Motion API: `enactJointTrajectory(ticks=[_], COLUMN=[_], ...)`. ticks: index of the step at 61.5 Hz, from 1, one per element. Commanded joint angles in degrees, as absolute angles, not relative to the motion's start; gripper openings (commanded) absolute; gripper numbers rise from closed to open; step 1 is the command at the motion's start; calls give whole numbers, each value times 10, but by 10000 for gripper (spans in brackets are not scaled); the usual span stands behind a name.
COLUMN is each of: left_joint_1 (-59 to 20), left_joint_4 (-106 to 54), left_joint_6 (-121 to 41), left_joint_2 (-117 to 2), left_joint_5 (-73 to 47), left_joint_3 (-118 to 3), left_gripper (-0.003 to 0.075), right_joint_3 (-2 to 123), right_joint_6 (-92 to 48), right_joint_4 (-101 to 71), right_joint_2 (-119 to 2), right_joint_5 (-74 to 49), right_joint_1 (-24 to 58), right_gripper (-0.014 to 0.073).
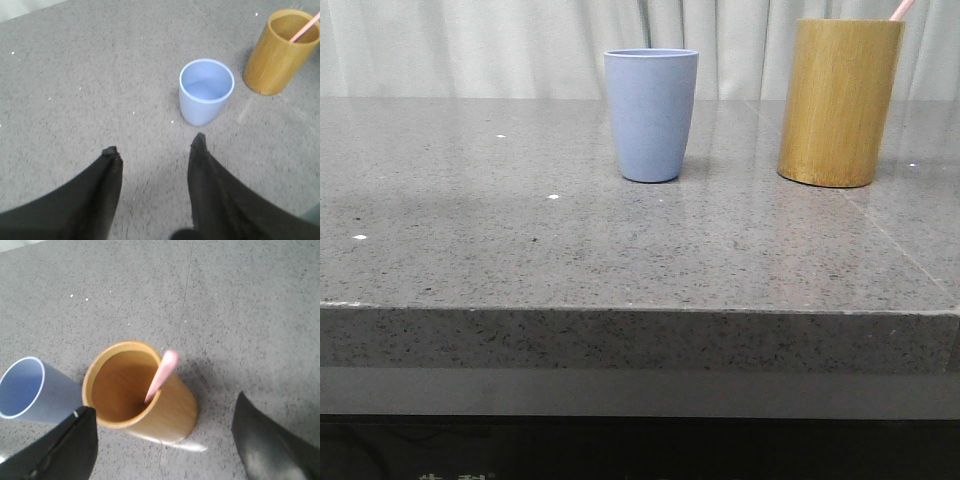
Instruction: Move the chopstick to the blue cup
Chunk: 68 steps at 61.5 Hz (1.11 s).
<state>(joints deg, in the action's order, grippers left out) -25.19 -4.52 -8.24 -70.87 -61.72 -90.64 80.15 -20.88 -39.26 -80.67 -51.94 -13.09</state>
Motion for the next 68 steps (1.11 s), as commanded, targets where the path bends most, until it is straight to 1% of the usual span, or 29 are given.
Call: enactJointTrajectory(ticks=[1, 11, 19, 23, 28, 35, 42, 47, 51, 61, 68], left_joint_1=[-248, -248, -248, -248, -248, -248, -248, -248, -248, -248, -248], left_joint_4=[-46, -46, -46, -46, -46, -46, -46, -46, -46, -46, -46], left_joint_6=[-78, -78, -78, -78, -78, -78, -78, -78, -78, -78, -78], left_joint_2=[-654, -587, -550, -536, -528, -523, -523, -524, -524, -524, -524], left_joint_5=[-573, -555, -553, -553, -553, -553, -553, -553, -553, -553, -553], left_joint_3=[-864, -769, -727, -714, -706, -705, -705, -705, -705, -705, -705], left_gripper=[314, 314, 314, 314, 314, 314, 314, 314, 314, 314, 314], right_joint_3=[844, 883, 901, 906, 907, 907, 907, 908, 914, 954, 1007], right_joint_6=[-225, -230, -230, -230, -230, -230, -230, -230, -230, -230, -230], right_joint_4=[-422, -421, -422, -422, -422, -422, -420, -416, -408, -391, -372], right_joint_2=[-816, -862, -888, -895, -896, -896, -896, -894, -892, -874, -856], right_joint_5=[-500, -479, -480, -485, -486, -488, -492, -496, -503, -516, -547], right_joint_1=[-117, -91, -89, -89, -89, -89, -89, -89, -89, -89, -89], right_gripper=[561, 492, 452, 409, 318, 149, 27, -36, -63, -63, -63])
